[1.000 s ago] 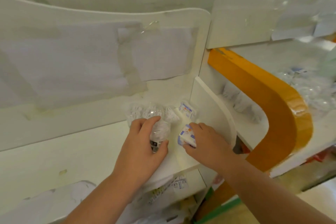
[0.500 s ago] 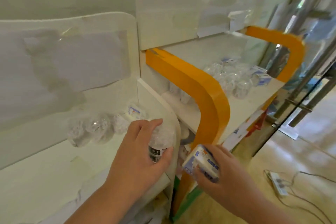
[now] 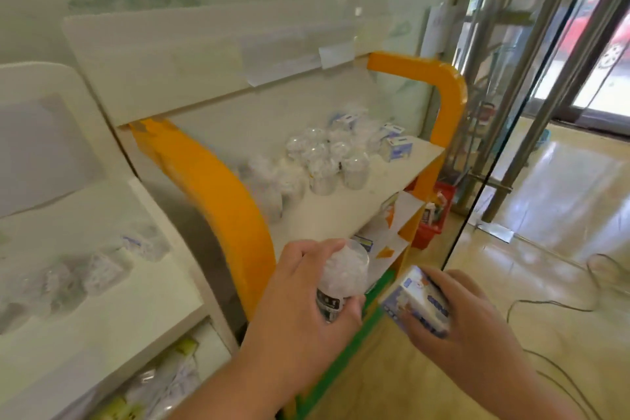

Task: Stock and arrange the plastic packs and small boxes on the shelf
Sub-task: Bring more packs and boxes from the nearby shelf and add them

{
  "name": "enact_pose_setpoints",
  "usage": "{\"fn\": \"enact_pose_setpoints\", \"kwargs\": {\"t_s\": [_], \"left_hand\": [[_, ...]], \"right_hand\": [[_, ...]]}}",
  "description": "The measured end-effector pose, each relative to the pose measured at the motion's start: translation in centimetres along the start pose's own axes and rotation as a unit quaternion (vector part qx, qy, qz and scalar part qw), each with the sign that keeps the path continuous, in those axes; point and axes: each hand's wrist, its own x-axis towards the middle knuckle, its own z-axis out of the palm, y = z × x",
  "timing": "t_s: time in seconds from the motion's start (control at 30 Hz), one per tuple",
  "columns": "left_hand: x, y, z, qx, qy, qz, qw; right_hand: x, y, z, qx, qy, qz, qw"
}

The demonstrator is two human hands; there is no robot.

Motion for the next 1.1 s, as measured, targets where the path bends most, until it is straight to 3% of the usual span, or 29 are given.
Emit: {"fn": "enact_pose_setpoints", "kwargs": {"t_s": [0.4, 0.83, 1.1], "left_hand": [[5.1, 2.8, 10.9, 0.046, 0.078, -0.118, 0.989], [12.0, -6.3, 11.9, 0.092, 0.180, -0.259, 0.944], [15.6, -10.4, 13.0, 0.172, 0.206, -0.267, 0.926]], "right_hand": [[4.9, 10.3, -7.8, 0.086, -0.002, -0.041, 0.996], [17.0, 11.7, -3.7, 0.119, -0.063, -0.100, 0.986], [26.0, 11.4, -2.3, 0.111, -0.092, -0.136, 0.980]]}}
